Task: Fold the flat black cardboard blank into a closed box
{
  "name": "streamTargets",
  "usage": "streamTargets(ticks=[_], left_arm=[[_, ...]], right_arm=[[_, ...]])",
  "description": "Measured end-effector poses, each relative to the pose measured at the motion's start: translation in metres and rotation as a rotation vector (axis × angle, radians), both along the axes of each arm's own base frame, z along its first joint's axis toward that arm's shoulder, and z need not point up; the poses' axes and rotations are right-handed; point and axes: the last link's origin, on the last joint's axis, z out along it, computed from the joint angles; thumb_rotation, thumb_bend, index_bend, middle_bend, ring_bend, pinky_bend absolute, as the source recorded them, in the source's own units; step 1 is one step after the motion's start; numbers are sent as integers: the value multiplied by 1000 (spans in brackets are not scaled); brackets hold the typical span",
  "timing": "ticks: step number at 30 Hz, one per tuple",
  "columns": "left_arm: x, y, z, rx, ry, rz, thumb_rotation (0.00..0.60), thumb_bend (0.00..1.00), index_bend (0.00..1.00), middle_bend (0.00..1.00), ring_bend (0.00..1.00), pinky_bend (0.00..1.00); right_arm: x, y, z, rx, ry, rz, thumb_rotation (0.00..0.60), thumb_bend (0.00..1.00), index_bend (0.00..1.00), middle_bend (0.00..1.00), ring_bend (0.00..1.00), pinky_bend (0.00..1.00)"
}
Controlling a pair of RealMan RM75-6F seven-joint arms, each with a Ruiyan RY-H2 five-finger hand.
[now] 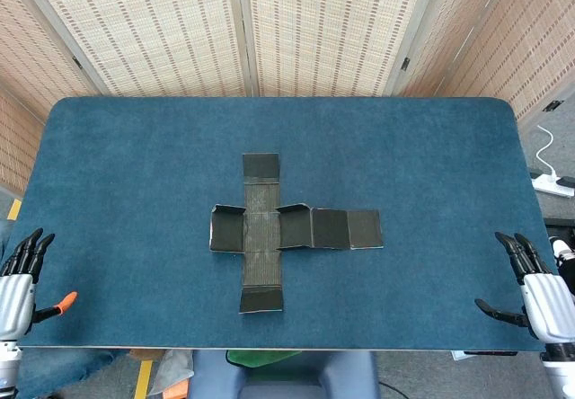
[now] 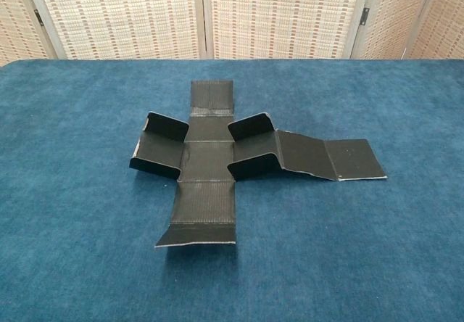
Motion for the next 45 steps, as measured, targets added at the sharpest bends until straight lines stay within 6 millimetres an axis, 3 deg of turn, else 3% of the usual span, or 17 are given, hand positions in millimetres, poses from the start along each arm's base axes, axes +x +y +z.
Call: streamTargets(ticks=[19, 22, 24, 26, 29, 32, 40, 45], left_arm=[[4, 2, -2, -1, 14, 4, 600, 192, 106, 36, 49, 183], [5, 4, -3, 0, 9, 7, 600, 192, 106, 36, 49, 183], [6, 6, -3, -3, 5, 5, 600, 192, 106, 36, 49, 183], [7, 7, -4, -6, 7, -1, 600, 192, 106, 36, 49, 183], [8, 9, -6, -14, 7, -3, 600, 191, 106, 36, 49, 183], [7, 11, -8, -25, 8, -4, 600, 192, 106, 36, 50, 183], [6, 15, -13, -46, 7, -10, 600, 192, 106, 36, 50, 183], [1, 16, -13, -49, 4, -2, 600, 192, 106, 36, 50, 183]], right_arm=[[7, -8, -5, 17, 4, 40, 600, 41, 0, 92, 38, 263], [12, -14, -7, 18, 7, 54, 600, 40, 0, 99, 128, 336], [19, -21, -11, 29, 19, 67, 600, 41, 0, 102, 300, 505], [29, -31, -17, 53, 31, 86, 600, 41, 0, 103, 464, 657], [45, -49, -29, 113, 44, 104, 600, 41, 0, 84, 630, 835], [60, -67, -43, 189, 61, 107, 600, 25, 0, 32, 694, 946], [96, -127, -85, 349, 46, 18, 600, 0, 0, 0, 712, 966], [122, -157, -123, 451, 37, -33, 600, 4, 0, 0, 712, 967]])
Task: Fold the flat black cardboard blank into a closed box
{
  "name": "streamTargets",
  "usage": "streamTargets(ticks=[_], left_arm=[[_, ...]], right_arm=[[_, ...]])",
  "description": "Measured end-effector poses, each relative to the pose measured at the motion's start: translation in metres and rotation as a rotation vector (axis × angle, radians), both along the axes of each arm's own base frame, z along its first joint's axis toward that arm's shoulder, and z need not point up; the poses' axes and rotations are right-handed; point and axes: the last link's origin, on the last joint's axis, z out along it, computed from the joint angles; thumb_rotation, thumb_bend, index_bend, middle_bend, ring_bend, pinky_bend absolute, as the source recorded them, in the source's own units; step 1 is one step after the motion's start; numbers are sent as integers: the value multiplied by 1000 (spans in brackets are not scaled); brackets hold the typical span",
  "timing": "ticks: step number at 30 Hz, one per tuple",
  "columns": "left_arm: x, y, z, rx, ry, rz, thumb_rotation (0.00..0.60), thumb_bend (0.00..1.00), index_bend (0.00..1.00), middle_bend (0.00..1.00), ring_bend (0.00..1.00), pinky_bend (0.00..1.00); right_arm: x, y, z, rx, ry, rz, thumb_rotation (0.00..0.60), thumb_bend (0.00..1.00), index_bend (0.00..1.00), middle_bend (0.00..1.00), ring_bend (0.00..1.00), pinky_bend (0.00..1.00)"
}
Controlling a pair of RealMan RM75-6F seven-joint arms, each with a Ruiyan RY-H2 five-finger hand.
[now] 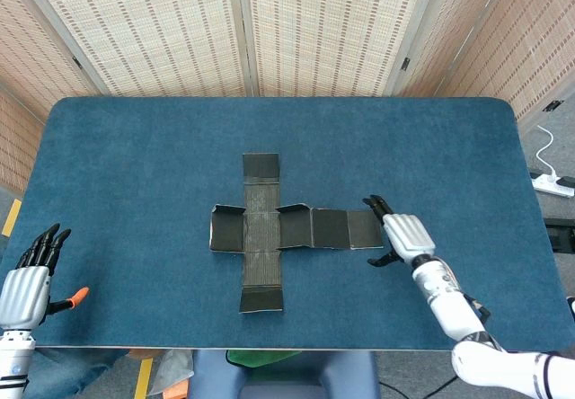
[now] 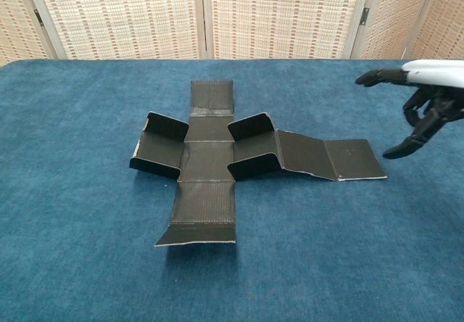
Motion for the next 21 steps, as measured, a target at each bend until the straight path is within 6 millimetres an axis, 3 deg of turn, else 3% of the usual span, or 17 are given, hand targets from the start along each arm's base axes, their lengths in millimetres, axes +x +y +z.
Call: streamTargets(ticks=[11, 21], left_arm=[[-5, 4, -3, -13, -2, 7, 600, 192, 106, 36, 49, 183], [-12, 5, -3, -16, 2, 31, 600, 193, 106, 31, 50, 183]], right_arm=[[48, -46, -76, 140, 72, -60, 600, 35, 0, 0, 718, 967], [55, -66, -103, 151, 133, -101, 600, 56, 0, 0, 719, 967]])
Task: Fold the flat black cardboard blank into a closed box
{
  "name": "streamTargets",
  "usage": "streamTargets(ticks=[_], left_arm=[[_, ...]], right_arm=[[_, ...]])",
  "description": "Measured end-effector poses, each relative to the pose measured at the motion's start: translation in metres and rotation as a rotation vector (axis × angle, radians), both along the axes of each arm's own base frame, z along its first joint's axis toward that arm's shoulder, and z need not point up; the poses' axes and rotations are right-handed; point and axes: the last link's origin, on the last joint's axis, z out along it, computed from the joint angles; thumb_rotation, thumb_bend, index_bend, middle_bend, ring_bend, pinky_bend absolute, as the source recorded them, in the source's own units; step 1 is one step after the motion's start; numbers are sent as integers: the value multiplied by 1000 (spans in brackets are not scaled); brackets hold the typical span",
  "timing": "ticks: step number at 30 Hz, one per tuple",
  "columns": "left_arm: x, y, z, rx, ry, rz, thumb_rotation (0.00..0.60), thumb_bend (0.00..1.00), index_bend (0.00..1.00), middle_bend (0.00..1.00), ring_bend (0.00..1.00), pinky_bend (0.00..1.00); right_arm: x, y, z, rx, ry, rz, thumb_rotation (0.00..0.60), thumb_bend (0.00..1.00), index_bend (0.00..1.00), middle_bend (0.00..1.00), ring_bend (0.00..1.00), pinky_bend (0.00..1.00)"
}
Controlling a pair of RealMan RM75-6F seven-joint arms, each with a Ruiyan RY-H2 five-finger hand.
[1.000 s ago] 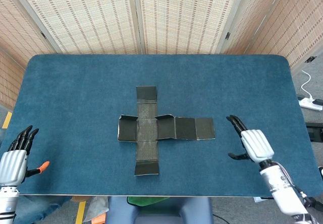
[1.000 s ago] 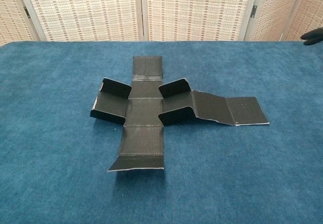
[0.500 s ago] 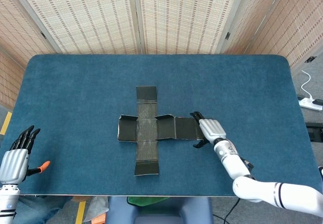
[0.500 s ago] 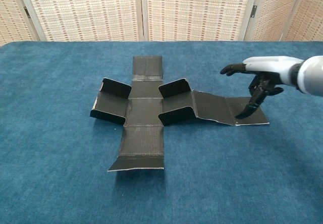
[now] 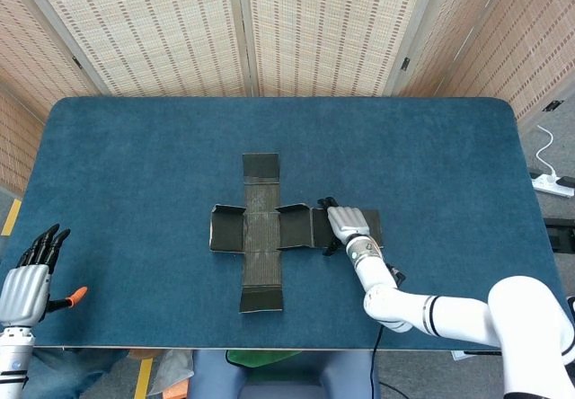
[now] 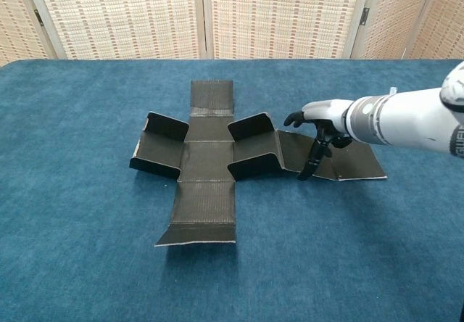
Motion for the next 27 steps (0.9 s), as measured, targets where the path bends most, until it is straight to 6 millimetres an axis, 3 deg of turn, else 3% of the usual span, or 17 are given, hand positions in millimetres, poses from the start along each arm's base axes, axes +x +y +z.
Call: streamTargets(ticks=[9, 13, 18, 21, 25, 27], left_arm=[[-2, 1, -2, -7, -1, 6, 600, 192, 106, 31, 49, 181], [-2, 2, -2, -9, -2, 7, 600, 191, 106, 31, 49, 180], [-1, 6, -4, -25, -8, 4, 600, 191, 111, 31, 52, 181], [1, 16, -7, -41, -17, -14, 600, 193, 172, 74, 188, 256], [6, 42, -14, -42, -35, -58, 600, 194, 270, 206, 506, 535], [11, 57, -20, -46, -41, -82, 600, 201, 293, 234, 593, 619]], right_arm=[[-4, -4, -5, -13, 39, -5, 600, 85, 0, 15, 725, 967], [-4, -6, -8, -14, 52, -3, 600, 119, 5, 72, 729, 968], [-1, -5, -13, 5, 92, 17, 600, 183, 206, 215, 751, 982], [3, -5, -13, 1, 82, 22, 600, 202, 283, 284, 761, 994], [9, -1, -9, -1, 45, 37, 600, 217, 342, 348, 774, 1000], [13, 2, -7, -1, 32, 55, 600, 218, 349, 360, 777, 1000]])
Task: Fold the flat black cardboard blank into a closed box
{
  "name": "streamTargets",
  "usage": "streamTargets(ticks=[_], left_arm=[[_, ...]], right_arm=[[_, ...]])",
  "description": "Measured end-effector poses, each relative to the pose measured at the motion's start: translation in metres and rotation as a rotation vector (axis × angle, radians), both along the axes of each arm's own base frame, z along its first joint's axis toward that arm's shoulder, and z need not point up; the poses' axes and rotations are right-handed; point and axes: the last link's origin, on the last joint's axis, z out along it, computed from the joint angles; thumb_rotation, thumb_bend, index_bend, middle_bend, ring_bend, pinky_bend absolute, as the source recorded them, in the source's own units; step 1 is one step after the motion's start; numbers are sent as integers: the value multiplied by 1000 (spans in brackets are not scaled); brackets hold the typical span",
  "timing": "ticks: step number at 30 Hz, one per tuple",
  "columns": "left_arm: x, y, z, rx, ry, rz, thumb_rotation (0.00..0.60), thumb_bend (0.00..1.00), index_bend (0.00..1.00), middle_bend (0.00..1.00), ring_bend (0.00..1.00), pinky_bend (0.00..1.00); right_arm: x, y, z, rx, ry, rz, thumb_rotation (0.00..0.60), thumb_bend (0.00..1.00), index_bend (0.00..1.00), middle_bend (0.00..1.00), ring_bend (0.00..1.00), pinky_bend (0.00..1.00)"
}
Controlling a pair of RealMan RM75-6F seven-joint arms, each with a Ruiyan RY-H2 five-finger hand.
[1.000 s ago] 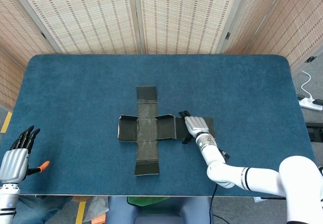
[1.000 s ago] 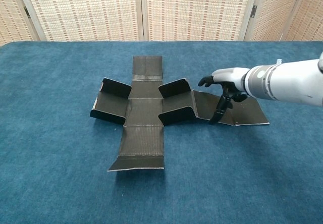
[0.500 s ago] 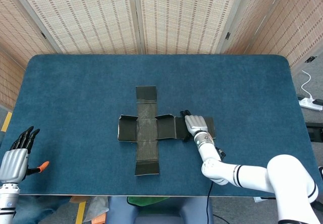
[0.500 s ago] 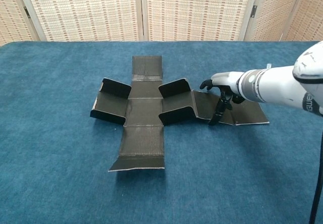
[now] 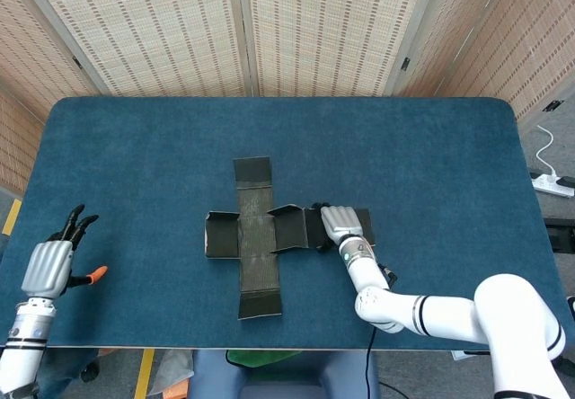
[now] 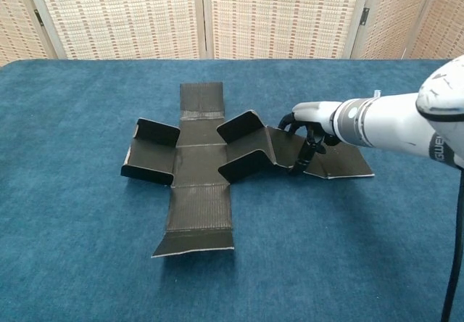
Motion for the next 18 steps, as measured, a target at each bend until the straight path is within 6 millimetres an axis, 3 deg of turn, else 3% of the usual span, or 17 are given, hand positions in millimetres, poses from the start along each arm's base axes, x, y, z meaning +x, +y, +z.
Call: streamTargets(ticks=[4, 8, 14, 18], left_arm=[[16, 37, -22, -18, 9, -58, 600, 206, 299, 249, 648, 665], [30, 65, -49, -53, 57, -88, 600, 209, 232, 204, 581, 522], [51, 87, -90, -120, 143, -122, 600, 209, 52, 72, 527, 526], [62, 92, -110, -145, 190, -141, 600, 205, 0, 7, 499, 539]], right_arm=[[6, 5, 4, -4, -16, 32, 600, 219, 352, 368, 777, 1000], [8, 9, 7, -24, -10, 72, 600, 219, 352, 368, 777, 1000], [9, 15, 7, -56, 15, 115, 600, 219, 352, 364, 777, 1000], [7, 16, 7, -67, 20, 121, 600, 219, 352, 363, 777, 1000]])
